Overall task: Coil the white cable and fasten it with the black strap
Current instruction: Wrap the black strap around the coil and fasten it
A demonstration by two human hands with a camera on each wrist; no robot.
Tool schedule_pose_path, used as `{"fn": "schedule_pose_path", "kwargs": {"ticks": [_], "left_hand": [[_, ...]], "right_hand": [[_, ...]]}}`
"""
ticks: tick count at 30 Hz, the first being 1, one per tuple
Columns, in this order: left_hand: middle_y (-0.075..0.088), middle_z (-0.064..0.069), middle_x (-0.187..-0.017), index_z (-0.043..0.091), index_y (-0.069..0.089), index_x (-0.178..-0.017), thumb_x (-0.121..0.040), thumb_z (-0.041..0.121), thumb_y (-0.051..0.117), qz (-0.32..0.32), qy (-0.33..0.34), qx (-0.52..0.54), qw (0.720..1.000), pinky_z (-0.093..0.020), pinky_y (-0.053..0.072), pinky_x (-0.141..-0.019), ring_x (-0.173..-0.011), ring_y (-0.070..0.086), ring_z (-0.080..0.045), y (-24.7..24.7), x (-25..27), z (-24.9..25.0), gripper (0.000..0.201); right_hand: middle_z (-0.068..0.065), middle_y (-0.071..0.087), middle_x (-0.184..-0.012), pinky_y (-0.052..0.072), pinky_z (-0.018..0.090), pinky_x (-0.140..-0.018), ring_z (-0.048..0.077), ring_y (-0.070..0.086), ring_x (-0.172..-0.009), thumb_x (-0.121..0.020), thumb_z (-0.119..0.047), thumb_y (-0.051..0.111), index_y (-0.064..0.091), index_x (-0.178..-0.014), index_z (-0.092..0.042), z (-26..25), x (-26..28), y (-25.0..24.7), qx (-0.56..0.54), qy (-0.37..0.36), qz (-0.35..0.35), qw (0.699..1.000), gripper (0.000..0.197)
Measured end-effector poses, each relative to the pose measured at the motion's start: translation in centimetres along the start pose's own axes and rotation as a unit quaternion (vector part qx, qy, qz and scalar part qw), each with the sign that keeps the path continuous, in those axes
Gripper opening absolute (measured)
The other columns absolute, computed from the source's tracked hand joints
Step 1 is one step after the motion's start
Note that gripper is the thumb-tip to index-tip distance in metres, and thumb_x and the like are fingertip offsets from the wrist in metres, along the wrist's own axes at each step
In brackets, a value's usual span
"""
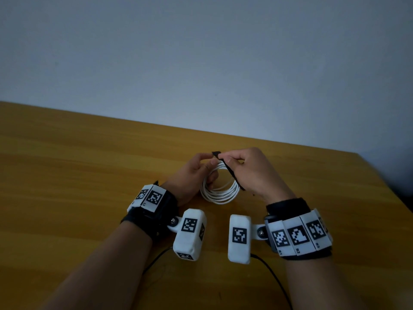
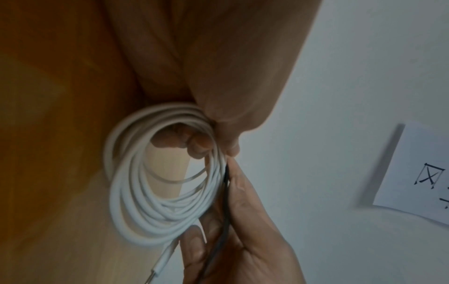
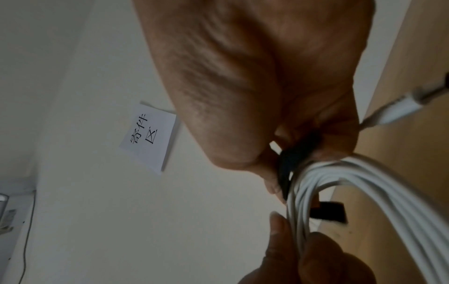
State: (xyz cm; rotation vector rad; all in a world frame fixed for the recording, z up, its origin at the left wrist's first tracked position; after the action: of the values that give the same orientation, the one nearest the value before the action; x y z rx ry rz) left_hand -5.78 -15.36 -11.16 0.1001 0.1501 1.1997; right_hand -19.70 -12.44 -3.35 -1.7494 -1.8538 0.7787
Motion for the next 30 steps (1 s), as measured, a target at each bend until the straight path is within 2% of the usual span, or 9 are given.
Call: {"fn": "schedule_pose_path", "kwargs": {"ticks": [5, 9, 11, 13, 16, 18, 22, 26, 30], "left_hand": [[0.045, -0.001, -0.062, 0.013, 0.04, -0.136, -0.104, 0.021, 0.043, -0.012, 0.005, 0.008, 1.0, -0.03, 0.042, -0.058, -0.058, 0.044, -0.016, 0.0, -0.1, 0.0, 0.033], [0.042, -0.002, -0.064, 0.005, 0.055, -0.126, -0.106, 0.019, 0.039, -0.025, 0.009, 0.006, 1.0, -0.028, 0.041, -0.057, -0.059, 0.041, -0.014, 0.1, -0.2, 0.0, 0.03], [0.042, -0.002, -0.064, 0.003, 0.056, -0.127, -0.106, 0.019, 0.039, -0.021, 0.01, 0.003, 1.0, -0.027, 0.042, -0.057, -0.058, 0.042, -0.013, 0.1, -0.1, 0.0, 0.032], [0.044, -0.001, -0.063, 0.003, 0.058, -0.129, -0.106, 0.02, 0.039, -0.02, 0.015, -0.014, 1.0, -0.025, 0.043, -0.057, -0.056, 0.044, -0.011, 0.1, 0.0, 0.2, 0.034], [0.046, 0.002, -0.061, 0.004, 0.06, -0.127, -0.106, 0.021, 0.039, -0.014, 0.016, -0.012, 1.0, -0.025, 0.042, -0.056, -0.056, 0.043, -0.011, -0.1, -0.1, 0.0, 0.034], [0.046, 0.002, -0.061, 0.005, 0.064, -0.121, -0.106, 0.024, 0.041, -0.015, 0.023, -0.017, 0.999, -0.027, 0.042, -0.056, -0.057, 0.042, -0.013, -0.2, -0.2, -0.1, 0.034], [0.045, 0.0, -0.061, 0.006, 0.066, -0.099, -0.105, 0.027, 0.042, -0.013, 0.022, -0.041, 0.999, -0.027, 0.04, -0.056, -0.054, 0.042, -0.013, -0.3, -0.2, -0.1, 0.033], [0.044, 0.0, -0.06, 0.005, 0.063, -0.091, -0.106, 0.025, 0.041, -0.013, 0.02, -0.04, 0.999, -0.026, 0.038, -0.054, -0.052, 0.04, -0.013, -0.2, 0.0, 0.1, 0.033], [0.043, 0.001, -0.059, 0.006, 0.061, -0.083, -0.105, 0.027, 0.041, -0.012, 0.016, -0.039, 0.999, -0.026, 0.037, -0.052, -0.051, 0.039, -0.013, -0.2, 0.0, 0.0, 0.036]], "right_hand": [[0.003, 0.071, -0.127, 0.055, 0.031, -0.074, 0.022, 0.069, -0.106, -0.108, -0.019, 0.046, 0.07, -0.13, -0.025, -0.3, 0.3, 0.0, 0.021, 0.006, -0.021, 1.0, 0.033], [-0.002, 0.074, -0.092, 0.056, 0.029, -0.055, 0.014, 0.071, -0.067, -0.108, -0.017, 0.047, 0.066, -0.135, -0.028, -0.3, 0.7, -0.2, 0.044, 0.016, -0.034, 0.998, 0.035], [0.0, 0.074, -0.122, 0.059, 0.034, -0.075, 0.023, 0.073, -0.1, -0.106, -0.017, 0.052, 0.064, -0.138, -0.027, -0.3, 0.7, -0.3, 0.042, 0.006, -0.042, 0.998, 0.036], [0.0, 0.064, -0.142, 0.05, 0.026, -0.09, 0.018, 0.063, -0.126, -0.104, -0.017, 0.058, 0.062, -0.141, -0.023, -0.3, 0.8, -0.2, 0.038, 0.002, -0.054, 0.998, 0.038], [0.003, 0.062, -0.143, 0.055, 0.033, -0.097, 0.019, 0.066, -0.121, -0.097, -0.019, 0.07, 0.061, -0.14, -0.02, 0.0, 0.7, -0.2, 0.014, 0.008, -0.038, 0.999, 0.044], [0.004, 0.066, -0.138, 0.063, 0.035, -0.083, 0.022, 0.075, -0.099, -0.092, -0.021, 0.077, 0.062, -0.138, -0.019, 0.1, 0.6, -0.2, 0.013, 0.019, -0.012, 1.0, 0.049], [0.007, 0.072, -0.12, 0.057, 0.019, -0.049, 0.011, 0.072, -0.053, -0.086, -0.017, 0.083, 0.067, -0.129, -0.014, 0.6, 0.3, 0.0, 0.002, 0.019, 0.033, 0.999, 0.045], [0.005, 0.072, -0.118, 0.051, 0.017, -0.044, 0.013, 0.072, -0.055, -0.085, -0.018, 0.084, 0.072, -0.122, -0.012, 0.6, 0.3, 0.2, 0.012, 0.011, 0.046, 0.999, 0.04], [-0.008, 0.077, -0.104, 0.045, 0.02, -0.062, 0.008, 0.069, -0.091, -0.078, -0.04, 0.086, 0.08, -0.101, -0.027, 0.3, 0.5, -0.3, 0.137, -0.017, 0.074, 0.988, 0.027]]}}
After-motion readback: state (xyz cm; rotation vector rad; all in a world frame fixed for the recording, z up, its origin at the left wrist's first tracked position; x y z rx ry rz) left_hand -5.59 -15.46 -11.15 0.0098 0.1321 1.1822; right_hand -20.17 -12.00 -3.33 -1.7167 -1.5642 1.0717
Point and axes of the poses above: each hand's wrist, its own x-axis away from the middle knuckle, its own y-axis out of the palm, z = x × y, the point moved 4 cm from there along -x, towards the middle knuckle
